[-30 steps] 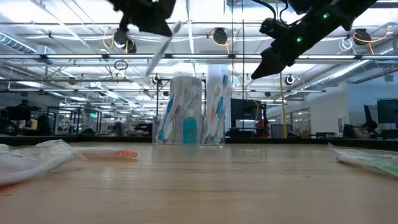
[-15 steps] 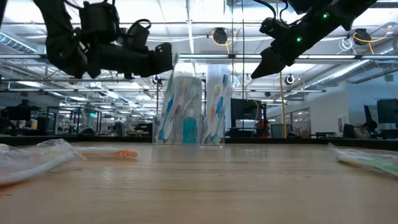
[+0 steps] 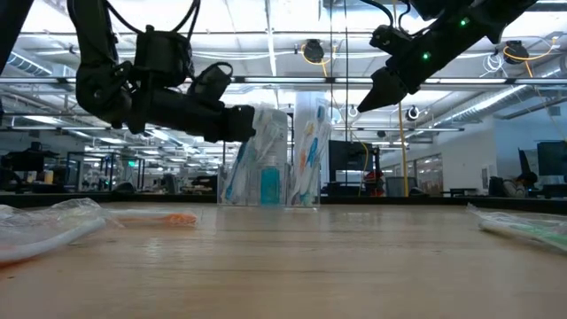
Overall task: Pick & Place toothbrushing station
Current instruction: Put the green toothbrush into the transparent organizer
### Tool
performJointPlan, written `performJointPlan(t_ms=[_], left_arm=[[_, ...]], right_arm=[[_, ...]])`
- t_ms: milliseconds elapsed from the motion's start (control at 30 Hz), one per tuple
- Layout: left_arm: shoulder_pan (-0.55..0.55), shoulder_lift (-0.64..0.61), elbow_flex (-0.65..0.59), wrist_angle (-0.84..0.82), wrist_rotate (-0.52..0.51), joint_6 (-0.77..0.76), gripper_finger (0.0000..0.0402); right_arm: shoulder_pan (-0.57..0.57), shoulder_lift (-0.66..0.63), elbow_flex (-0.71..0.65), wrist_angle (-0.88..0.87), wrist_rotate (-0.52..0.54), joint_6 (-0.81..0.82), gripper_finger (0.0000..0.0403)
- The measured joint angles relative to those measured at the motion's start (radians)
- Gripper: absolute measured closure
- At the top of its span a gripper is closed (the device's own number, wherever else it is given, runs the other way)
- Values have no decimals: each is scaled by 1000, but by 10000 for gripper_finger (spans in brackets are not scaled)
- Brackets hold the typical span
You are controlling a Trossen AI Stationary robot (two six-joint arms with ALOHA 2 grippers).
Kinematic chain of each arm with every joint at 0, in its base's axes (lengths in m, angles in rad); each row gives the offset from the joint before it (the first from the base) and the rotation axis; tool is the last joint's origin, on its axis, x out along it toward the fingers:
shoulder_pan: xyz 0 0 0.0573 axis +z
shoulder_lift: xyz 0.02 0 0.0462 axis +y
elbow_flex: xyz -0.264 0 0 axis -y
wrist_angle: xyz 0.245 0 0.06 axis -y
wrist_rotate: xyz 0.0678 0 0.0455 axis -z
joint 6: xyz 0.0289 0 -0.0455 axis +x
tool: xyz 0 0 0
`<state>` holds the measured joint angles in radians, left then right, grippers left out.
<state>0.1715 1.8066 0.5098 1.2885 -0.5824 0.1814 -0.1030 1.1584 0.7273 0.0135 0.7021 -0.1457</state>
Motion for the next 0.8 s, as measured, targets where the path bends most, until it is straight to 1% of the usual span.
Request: performJointPlan(t_ms=[233, 433, 533, 633, 800], left_arm=[[-2, -2, 0, -13, -73, -4, 383], [-2, -2, 0, -14, -73, -7, 382], [-2, -2, 0, -14, -73, -11, 375], [-2, -2, 0, -14, -73, -32, 353], [-4, -2, 0, -14, -74, -59, 292]], right_arm=[[0, 0, 0, 0, 0, 0, 195], [0, 0, 0, 0, 0, 0, 195], [0, 0, 0, 0, 0, 0, 195], [0, 0, 0, 0, 0, 0, 195], [0, 0, 0, 0, 0, 0, 195]])
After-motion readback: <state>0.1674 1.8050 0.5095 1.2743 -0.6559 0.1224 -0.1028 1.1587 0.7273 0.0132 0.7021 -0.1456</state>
